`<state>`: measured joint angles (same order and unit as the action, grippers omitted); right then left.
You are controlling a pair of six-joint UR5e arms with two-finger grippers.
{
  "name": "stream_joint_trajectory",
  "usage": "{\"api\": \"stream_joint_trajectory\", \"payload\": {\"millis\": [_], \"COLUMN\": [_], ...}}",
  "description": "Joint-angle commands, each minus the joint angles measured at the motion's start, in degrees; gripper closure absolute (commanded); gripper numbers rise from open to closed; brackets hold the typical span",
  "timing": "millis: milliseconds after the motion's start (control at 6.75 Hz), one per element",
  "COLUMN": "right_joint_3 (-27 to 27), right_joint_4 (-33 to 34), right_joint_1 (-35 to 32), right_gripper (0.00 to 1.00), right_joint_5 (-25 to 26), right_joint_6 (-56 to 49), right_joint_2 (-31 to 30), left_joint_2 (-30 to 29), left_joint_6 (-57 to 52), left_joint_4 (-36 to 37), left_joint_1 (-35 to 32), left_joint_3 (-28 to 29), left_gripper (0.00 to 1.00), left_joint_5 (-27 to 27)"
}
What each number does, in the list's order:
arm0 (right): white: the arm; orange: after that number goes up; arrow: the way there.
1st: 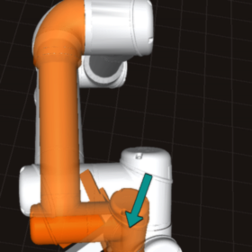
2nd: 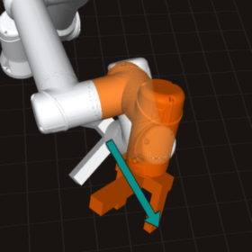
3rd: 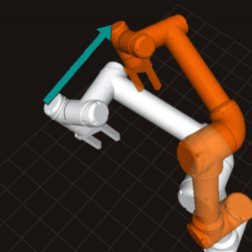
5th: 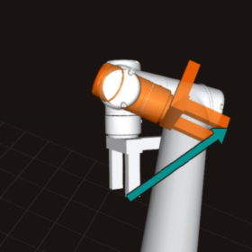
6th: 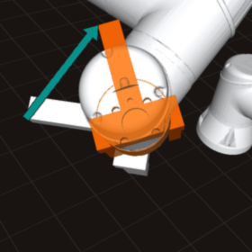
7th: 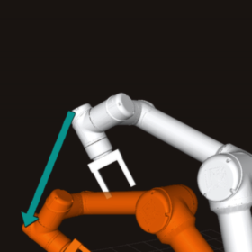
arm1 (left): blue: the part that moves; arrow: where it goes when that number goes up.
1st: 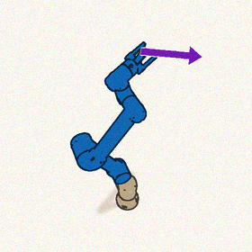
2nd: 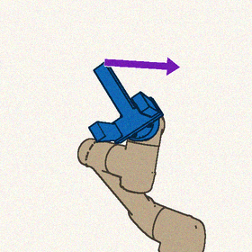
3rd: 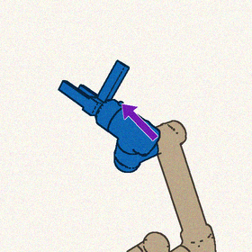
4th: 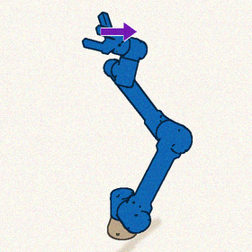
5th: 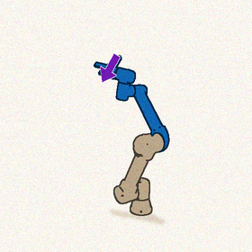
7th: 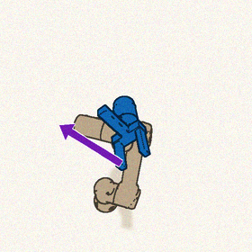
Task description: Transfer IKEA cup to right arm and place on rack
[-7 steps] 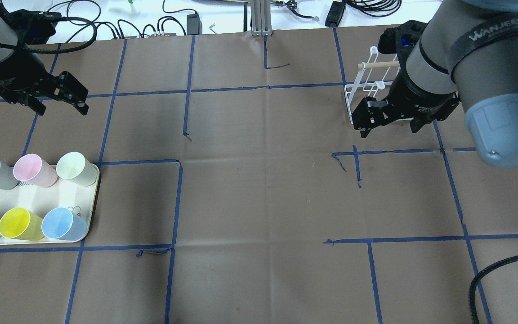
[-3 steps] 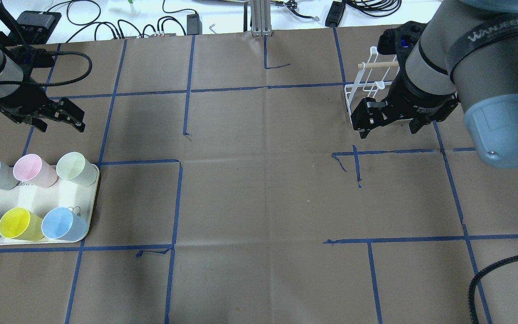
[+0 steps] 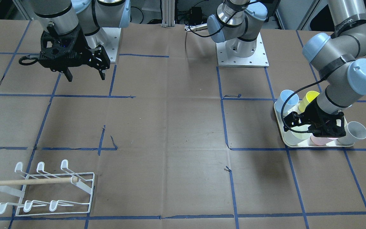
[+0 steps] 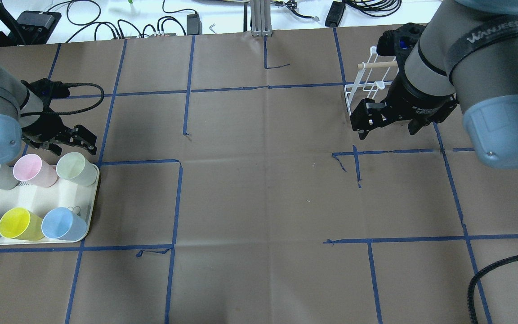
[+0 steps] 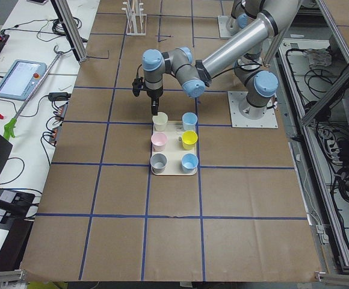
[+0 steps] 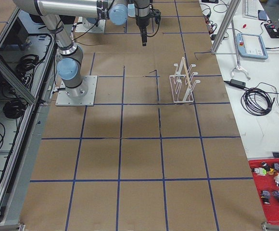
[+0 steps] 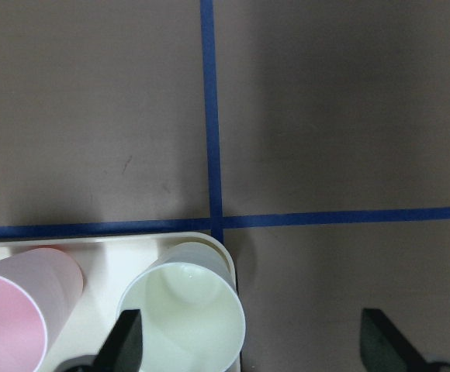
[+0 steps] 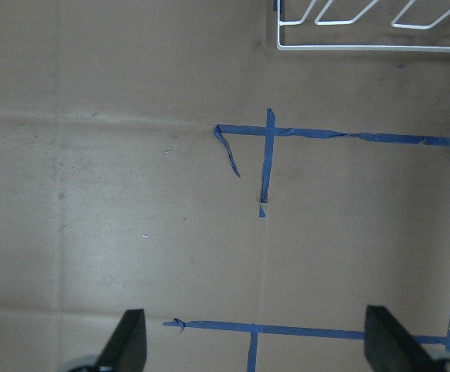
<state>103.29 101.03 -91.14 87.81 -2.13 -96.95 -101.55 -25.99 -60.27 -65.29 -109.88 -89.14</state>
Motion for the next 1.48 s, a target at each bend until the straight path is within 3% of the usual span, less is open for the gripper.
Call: {"api": "stream_joint_trajectory", "payload": {"millis": [0, 444, 741, 889, 1037, 1185, 1333], "right_joint_3": [1.12, 8.04, 15.33, 19.11, 22.54, 24.66, 25.12], "right_joint_4": [7.20, 27.13, 42.06, 50.67, 57.89, 62.75, 65.58], "right_joint_1": [0.00, 0.00, -0.35, -0.44, -0.44, -0.44, -0.44], "right_gripper": [0.00, 0.00, 0.00, 0.00, 0.00, 0.00, 0.00], "right_joint_5": [-4.55, -16.75, -18.90, -20.74, -21.80, -22.77, -25.30], "right_joint_6": [6.65, 30.08, 51.84, 56.48, 56.79, 58.19, 61.77], "right_joint_2": [0.44, 0.45, 0.27, 0.44, 0.45, 0.62, 1.23], "left_joint_2": [-0.23, -0.92, -2.42, -2.34, -2.25, -2.07, -2.25], "left_joint_6": [0.07, -0.02, -0.11, -0.11, -0.20, -0.63, -1.94], "left_joint_4": [0.33, 2.96, 5.24, 5.42, 5.60, 5.51, 5.60], "left_joint_1": [0.17, 1.74, 1.84, 1.75, 1.75, 1.75, 1.75], "left_joint_3": [-2.44, -4.47, -4.47, -4.38, -4.21, -3.59, -3.50], "left_gripper": [0.01, 0.02, 0.02, 0.04, 0.24, 0.59, 0.86], "left_joint_5": [-0.33, -0.51, -0.59, -0.59, -0.51, -0.59, -0.59]}}
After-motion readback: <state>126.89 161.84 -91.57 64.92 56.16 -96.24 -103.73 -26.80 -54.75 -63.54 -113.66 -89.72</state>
